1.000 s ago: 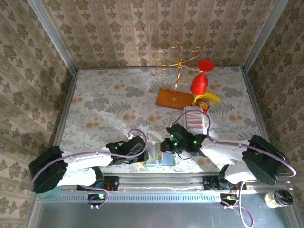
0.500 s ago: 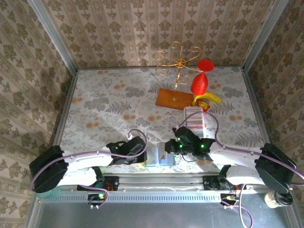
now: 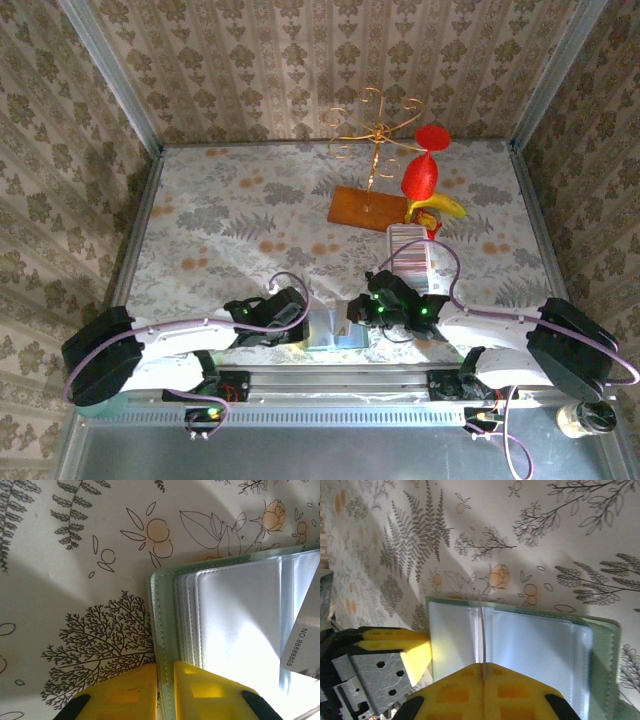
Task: Put the credit cards into the card holder
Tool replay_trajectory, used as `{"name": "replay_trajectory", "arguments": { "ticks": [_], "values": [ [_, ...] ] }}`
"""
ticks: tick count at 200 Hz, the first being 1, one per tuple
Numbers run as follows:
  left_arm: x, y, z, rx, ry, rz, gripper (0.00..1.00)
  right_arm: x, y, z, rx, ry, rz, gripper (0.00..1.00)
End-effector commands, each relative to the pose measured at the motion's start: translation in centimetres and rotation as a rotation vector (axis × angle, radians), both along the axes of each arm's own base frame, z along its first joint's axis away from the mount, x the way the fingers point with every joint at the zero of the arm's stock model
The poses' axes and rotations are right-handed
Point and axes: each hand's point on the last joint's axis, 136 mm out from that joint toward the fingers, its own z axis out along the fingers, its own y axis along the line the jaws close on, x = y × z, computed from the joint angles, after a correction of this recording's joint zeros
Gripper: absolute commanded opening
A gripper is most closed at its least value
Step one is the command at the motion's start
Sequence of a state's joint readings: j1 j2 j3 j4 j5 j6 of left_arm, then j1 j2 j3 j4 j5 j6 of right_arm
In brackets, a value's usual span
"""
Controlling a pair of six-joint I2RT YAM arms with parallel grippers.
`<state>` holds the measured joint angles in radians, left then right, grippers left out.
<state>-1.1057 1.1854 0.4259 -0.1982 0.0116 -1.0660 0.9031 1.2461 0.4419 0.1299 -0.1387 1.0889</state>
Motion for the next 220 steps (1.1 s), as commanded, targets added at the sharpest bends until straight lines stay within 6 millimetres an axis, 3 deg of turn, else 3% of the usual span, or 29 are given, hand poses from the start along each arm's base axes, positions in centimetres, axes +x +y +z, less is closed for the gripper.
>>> {"name": "replay_trajectory", "arguments": {
  "ticks": [1,138,220],
  "values": [
    [-0.5,0.8,-0.7,0.049,0.016,-0.002,0.16,0.0,0.6,0.2,0.032,0.001,-0.007,0.0],
    [-0.5,0.6,-0.4,0.039,0.011,-0.006,0.16,-0.9,1.2,-0.2,0.028,0.027,0.008,0.0],
    [-0.6,0.5,-0.3,0.036,0.009,-0.004,0.23,-1.5,1.7,-0.5,0.034,0.057,0.022,0.0]
  ]
}}
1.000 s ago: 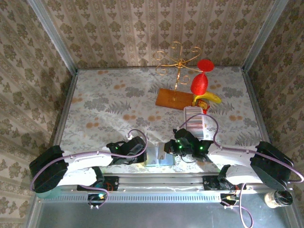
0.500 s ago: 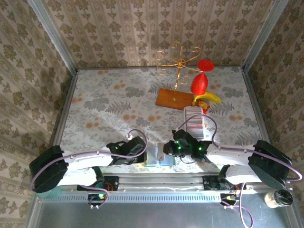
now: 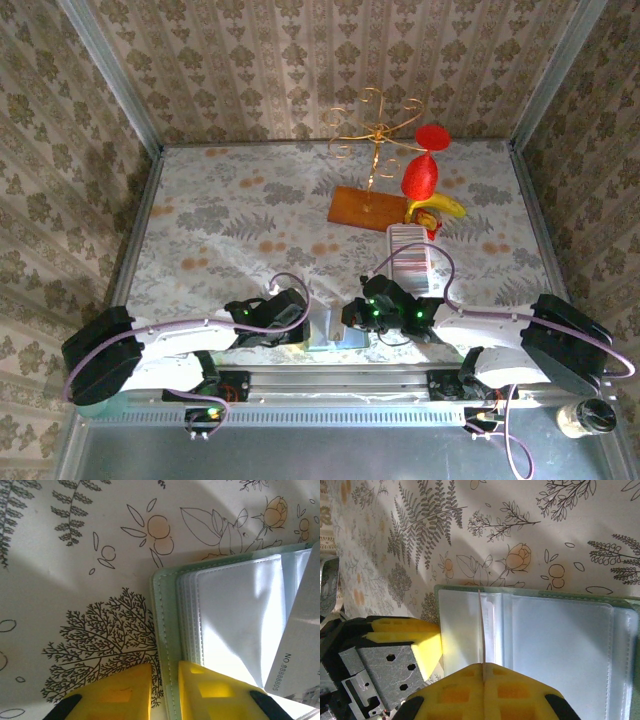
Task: Put the credit cards into the card holder
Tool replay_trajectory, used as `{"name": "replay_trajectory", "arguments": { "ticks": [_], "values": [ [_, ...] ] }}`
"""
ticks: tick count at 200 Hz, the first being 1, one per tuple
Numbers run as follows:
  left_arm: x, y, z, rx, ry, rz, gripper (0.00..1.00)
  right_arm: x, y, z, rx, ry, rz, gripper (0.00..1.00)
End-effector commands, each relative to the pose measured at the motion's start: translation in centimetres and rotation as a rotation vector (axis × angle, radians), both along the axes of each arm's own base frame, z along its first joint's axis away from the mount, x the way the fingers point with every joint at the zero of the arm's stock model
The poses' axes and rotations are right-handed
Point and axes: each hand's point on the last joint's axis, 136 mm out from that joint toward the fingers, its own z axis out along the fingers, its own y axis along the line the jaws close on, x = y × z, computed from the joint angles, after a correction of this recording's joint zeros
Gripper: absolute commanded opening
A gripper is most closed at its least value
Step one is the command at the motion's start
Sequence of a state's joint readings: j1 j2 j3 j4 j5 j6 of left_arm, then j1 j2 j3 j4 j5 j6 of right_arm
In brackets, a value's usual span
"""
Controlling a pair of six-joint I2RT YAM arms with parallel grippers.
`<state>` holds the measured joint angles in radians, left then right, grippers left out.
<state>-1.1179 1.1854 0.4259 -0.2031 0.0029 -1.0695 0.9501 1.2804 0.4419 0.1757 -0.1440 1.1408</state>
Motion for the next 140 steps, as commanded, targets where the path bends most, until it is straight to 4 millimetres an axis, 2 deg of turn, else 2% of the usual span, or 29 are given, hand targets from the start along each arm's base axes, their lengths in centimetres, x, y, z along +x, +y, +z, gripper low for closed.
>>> {"name": "replay_trajectory", "arguments": {
  "ticks": [1,59,140],
  "values": [
    [-0.3,0.5,-0.3,0.029,0.013,0.001,0.23,-0.4,0.3,-0.3,0.005,0.027,0.006,0.0],
    [-0.3,0.4,-0.2,0.026,0.01,0.003,0.25,-1.6,-0.3,-2.2,-0.055,0.107,0.02,0.0],
    [-0.4,0.3,-0.2,0.023,0.011,-0.004,0.26,-2.8,-0.8,-3.1,-0.074,0.156,0.054,0.0]
  ]
}}
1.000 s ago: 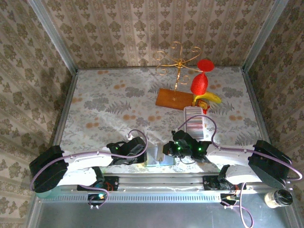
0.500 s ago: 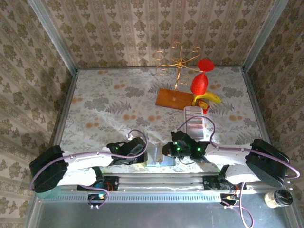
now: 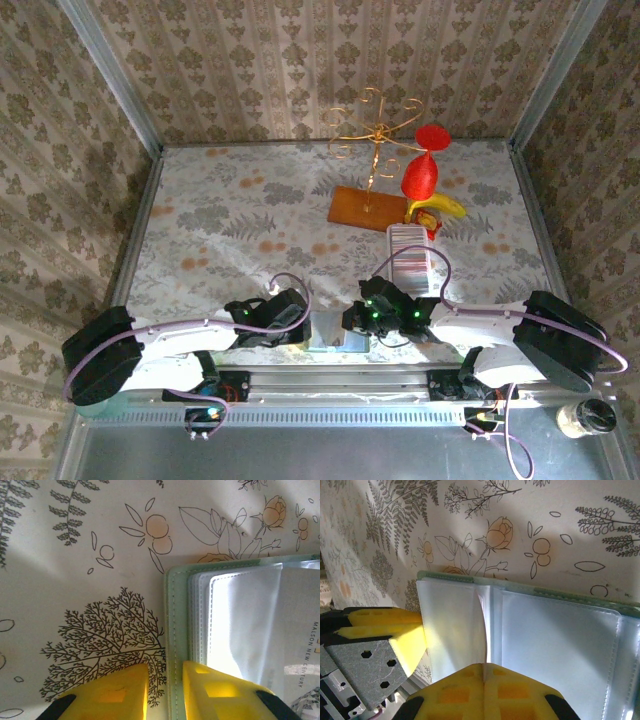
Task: Put the credit cards into the card holder
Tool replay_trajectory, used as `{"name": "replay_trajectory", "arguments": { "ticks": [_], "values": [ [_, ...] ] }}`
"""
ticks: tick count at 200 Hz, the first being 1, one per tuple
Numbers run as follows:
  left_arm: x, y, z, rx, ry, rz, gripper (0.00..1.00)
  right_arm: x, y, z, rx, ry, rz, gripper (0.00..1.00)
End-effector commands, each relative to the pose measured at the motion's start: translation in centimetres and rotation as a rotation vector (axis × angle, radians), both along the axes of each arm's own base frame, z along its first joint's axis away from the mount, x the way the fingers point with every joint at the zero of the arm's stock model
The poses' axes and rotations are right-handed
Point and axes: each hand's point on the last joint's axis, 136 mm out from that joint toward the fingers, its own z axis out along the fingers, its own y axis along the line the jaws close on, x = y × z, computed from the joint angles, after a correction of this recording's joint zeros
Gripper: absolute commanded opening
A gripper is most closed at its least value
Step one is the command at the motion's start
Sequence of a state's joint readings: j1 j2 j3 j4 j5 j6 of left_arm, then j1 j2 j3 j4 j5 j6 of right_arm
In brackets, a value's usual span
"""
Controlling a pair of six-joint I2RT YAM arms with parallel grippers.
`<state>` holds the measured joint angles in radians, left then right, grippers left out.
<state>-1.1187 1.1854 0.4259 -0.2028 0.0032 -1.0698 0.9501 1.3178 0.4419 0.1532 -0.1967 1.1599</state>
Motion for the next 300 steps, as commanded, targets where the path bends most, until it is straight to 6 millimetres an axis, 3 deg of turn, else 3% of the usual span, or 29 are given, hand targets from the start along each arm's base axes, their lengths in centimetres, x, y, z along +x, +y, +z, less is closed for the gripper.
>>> {"name": "replay_trajectory", "arguments": {
  "ticks": [1,94,122,187,227,258,300],
  "values": [
    [-0.3,0.3,-0.2,0.024,0.011,-0.002,0.26,-1.6,-0.8,-1.7,-0.052,0.079,0.032,0.0],
    [-0.6,0.2,-0.4,0.028,0.014,-0.008,0.26,-2.0,0.0,-2.0,0.005,0.088,0.063,0.0],
    [-0.6,0.2,-0.4,0.027,0.015,-0.008,0.26,-1.5,0.0,-2.1,-0.01,0.079,0.047,0.09],
    [-0.8,0.1,-0.6,0.024,0.018,-0.01,0.26,-0.8,0.7,-2.3,-0.031,0.064,0.017,0.09],
    [-0.8,0.1,-0.6,0.021,0.02,-0.012,0.25,-0.9,0.5,-2.4,-0.11,0.054,0.048,0.18],
    [-0.9,0.1,-0.6,0.015,0.02,-0.008,0.25,-1.1,0.4,-2.4,-0.139,0.051,0.05,0.19],
    [-1.2,-0.2,-0.7,0.005,0.024,-0.015,0.25,-0.8,2.3,-1.7,-0.112,0.039,0.066,0.17]
  ]
}}
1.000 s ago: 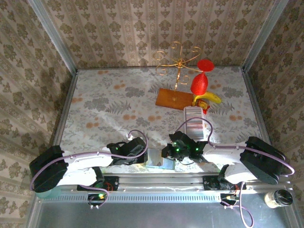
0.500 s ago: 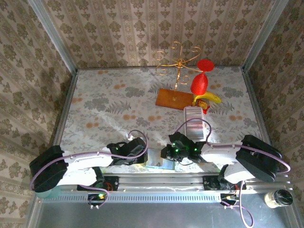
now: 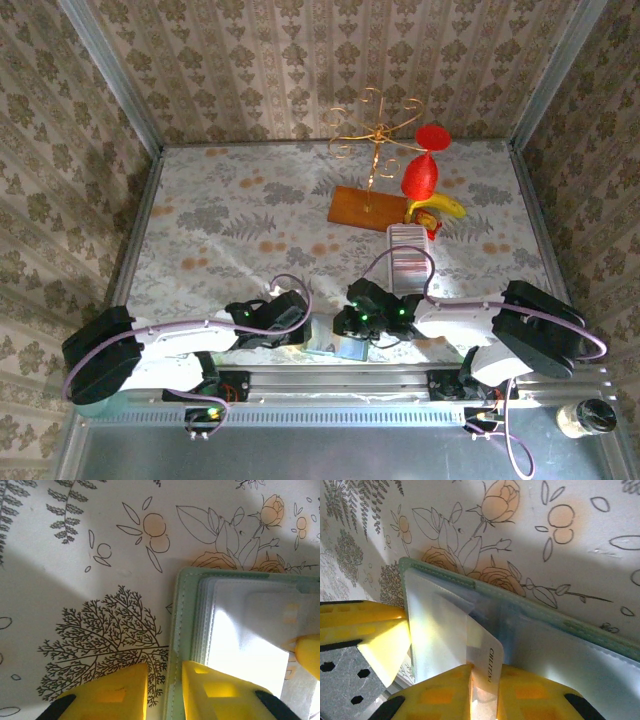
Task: Put the credit cards into the card holder
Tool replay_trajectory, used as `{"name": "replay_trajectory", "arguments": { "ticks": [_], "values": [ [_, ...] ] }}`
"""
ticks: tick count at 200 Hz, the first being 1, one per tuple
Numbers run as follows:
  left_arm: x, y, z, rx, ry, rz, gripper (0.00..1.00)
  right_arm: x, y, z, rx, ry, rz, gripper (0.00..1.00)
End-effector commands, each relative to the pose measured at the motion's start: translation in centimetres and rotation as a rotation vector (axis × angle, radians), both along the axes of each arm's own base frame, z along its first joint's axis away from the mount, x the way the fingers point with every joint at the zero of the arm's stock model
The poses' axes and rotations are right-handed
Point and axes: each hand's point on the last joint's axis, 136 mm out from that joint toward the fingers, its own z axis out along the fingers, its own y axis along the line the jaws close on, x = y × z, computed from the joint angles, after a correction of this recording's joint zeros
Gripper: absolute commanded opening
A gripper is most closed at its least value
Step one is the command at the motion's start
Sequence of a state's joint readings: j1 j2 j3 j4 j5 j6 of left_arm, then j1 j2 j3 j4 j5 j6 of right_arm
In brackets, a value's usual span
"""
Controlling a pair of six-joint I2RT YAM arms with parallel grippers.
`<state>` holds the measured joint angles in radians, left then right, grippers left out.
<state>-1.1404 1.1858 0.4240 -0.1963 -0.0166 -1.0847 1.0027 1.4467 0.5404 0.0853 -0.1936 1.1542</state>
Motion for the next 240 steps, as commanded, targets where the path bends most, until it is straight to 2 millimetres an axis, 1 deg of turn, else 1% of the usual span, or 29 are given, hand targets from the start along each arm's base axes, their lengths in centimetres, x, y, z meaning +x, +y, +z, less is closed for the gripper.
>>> {"name": "replay_trajectory", "arguments": {
  "ticks": [1,63,82,102,126,149,168,185,212,240],
  "values": [
    [-1.1,-0.1,-0.7,0.005,0.035,-0.016,0.25,0.1,0.7,-0.1,-0.025,-0.012,0.012,0.16],
    [-1.1,0.2,-0.4,-0.024,0.026,0.005,0.26,1.0,2.2,-0.2,0.015,-0.008,-0.045,0.16],
    [-1.0,0.5,-0.3,-0.029,0.019,0.016,0.27,1.1,2.4,-0.1,0.02,-0.003,-0.045,0.22],
    [-0.9,0.9,-0.2,-0.028,0.01,0.031,0.28,1.0,1.9,0.1,0.001,-0.009,-0.05,0.26],
    [-0.9,1.3,-0.2,-0.031,0.006,0.042,0.29,0.8,0.6,0.5,-0.033,-0.025,-0.061,0.26],
    [-1.0,1.4,-0.2,-0.033,0.008,0.042,0.29,0.5,-0.2,0.2,-0.06,-0.014,-0.059,0.23],
    [-1.1,1.4,-0.2,-0.035,0.014,0.04,0.29,0.1,-0.2,0.2,-0.067,-0.015,-0.048,0.19],
    [-1.2,1.1,-0.1,-0.047,0.019,0.032,0.29,0.1,0.0,0.3,-0.063,-0.022,-0.047,0.16],
    [-1.3,1.0,-0.1,-0.053,0.024,0.028,0.29,0.0,0.4,-0.1,-0.063,-0.015,-0.041,0.15],
    [-1.7,0.5,0.0,-0.08,0.034,0.016,0.29,-0.1,1.6,-0.1,-0.031,-0.007,-0.039,0.12]
  ]
}}
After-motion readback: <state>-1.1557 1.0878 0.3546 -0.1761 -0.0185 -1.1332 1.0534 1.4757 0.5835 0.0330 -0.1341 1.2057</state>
